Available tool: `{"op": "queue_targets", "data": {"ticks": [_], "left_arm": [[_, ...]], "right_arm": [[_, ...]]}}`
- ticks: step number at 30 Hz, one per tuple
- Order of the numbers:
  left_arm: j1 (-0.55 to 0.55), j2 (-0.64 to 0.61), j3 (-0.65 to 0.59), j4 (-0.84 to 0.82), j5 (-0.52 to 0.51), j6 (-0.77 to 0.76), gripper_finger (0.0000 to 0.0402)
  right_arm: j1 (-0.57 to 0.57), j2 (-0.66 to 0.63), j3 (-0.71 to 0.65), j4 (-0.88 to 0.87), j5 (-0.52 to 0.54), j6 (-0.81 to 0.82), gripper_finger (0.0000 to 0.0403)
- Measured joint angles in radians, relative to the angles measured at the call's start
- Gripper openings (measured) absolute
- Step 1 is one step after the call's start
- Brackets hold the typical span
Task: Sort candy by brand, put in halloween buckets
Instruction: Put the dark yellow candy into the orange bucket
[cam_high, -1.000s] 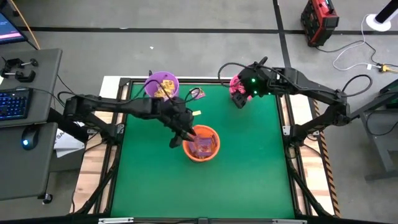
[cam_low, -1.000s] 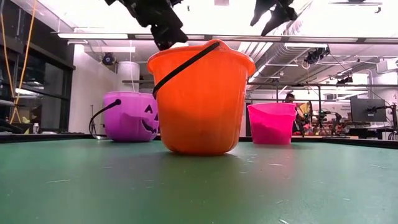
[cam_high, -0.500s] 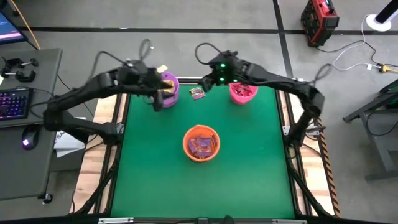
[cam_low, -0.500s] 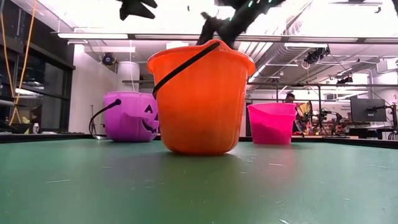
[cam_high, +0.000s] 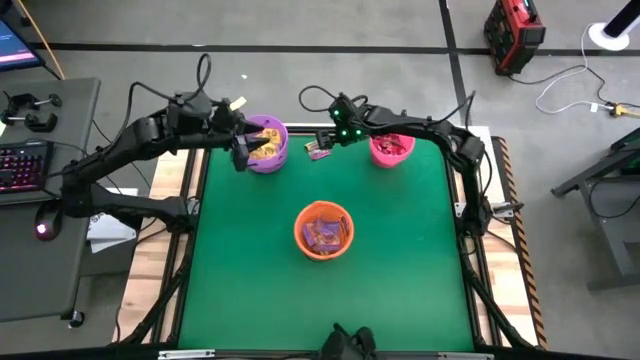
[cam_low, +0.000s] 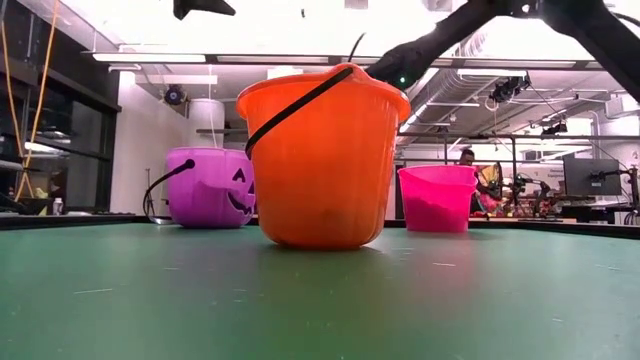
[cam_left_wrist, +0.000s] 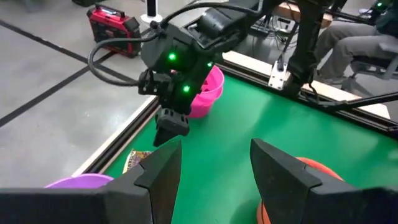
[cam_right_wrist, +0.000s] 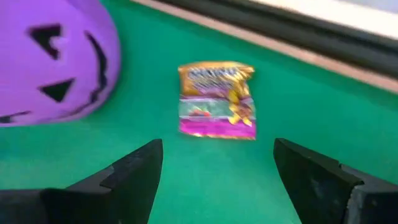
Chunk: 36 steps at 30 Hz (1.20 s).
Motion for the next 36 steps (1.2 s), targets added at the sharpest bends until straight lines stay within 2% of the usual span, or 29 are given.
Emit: {"op": "queue_targets", "data": {"ticks": [8, 11, 14, 19, 24, 29, 36], "left_arm": [[0.000, 0.052, 0.000, 0.000, -0.008, 0.035, 0.0182], [0.000, 0.075, -0.001, 0.003, -0.008, 0.044, 0.0182], [0.000, 0.099, -0.001, 0.008, -0.012, 0.068, 0.0182], [0.000, 0.127, -0.001, 0.011, -0.015, 0.060, 0.0182], [0.000, 0.121, -0.001, 0.012, -0.015, 0.060, 0.0182], [0.000, 0.116, -0.001, 0.012, -0.034, 0.060, 0.0182], [0.000, 0.116, -0.001, 0.013, -0.058, 0.052, 0.0182]], "right_arm": [[-0.046, 0.014, 0.001, -0.071, -0.005, 0.006, 0.0300], [-0.049, 0.023, 0.048, -0.075, -0.008, -0.037, 0.0290], [-0.035, 0.060, 0.158, -0.129, -0.015, -0.082, 0.0269], [-0.020, 0.208, 0.450, -0.314, -0.003, -0.193, 0.0226], [-0.017, 0.392, 0.733, -0.541, -0.004, -0.327, 0.0137], [-0.040, 0.406, 0.633, -0.506, -0.078, -0.347, 0.0020], [-0.078, 0.407, 0.516, -0.428, -0.175, -0.281, 0.0008]]}}
